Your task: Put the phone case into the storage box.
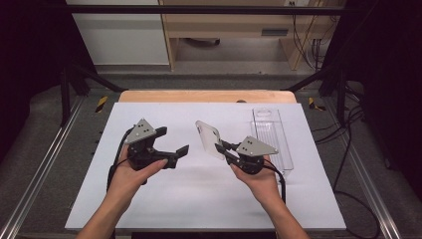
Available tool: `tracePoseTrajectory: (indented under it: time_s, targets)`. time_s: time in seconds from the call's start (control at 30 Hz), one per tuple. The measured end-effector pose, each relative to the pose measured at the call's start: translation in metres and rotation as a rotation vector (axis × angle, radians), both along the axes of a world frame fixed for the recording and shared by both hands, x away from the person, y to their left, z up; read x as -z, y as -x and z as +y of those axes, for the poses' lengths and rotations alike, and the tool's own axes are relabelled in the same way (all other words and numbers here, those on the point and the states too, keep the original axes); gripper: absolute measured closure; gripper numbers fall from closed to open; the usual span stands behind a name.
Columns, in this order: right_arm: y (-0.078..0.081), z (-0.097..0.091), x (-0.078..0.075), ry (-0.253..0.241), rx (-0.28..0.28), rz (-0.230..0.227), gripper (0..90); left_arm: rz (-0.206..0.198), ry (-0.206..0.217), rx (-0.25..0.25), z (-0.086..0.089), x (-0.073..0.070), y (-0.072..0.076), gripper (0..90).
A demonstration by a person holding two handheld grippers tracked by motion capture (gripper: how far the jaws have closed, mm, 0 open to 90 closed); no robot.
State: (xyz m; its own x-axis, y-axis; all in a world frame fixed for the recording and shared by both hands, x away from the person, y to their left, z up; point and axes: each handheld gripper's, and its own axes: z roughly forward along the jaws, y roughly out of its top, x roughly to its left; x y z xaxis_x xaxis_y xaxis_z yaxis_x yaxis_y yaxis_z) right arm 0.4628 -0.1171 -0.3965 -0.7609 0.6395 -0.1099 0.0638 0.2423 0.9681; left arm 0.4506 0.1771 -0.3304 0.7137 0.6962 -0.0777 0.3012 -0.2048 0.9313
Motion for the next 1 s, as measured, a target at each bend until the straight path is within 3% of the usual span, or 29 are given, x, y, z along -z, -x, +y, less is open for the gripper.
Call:
tracePoseTrajectory:
  time_s: [0.43, 1.0]
  targets:
    - [-0.004, -0.005, 0.003, -0.079, -0.066, 0.083, 81.4, 0.000, 0.002, 0.002, 0.002, 0.002, 0.001, 4.2]
    - [-0.002, -0.004, 0.006, -0.109, -0.141, 0.121, 81.4, 0.015, -0.011, 0.032, -0.002, 0.016, -0.001, 6.1]
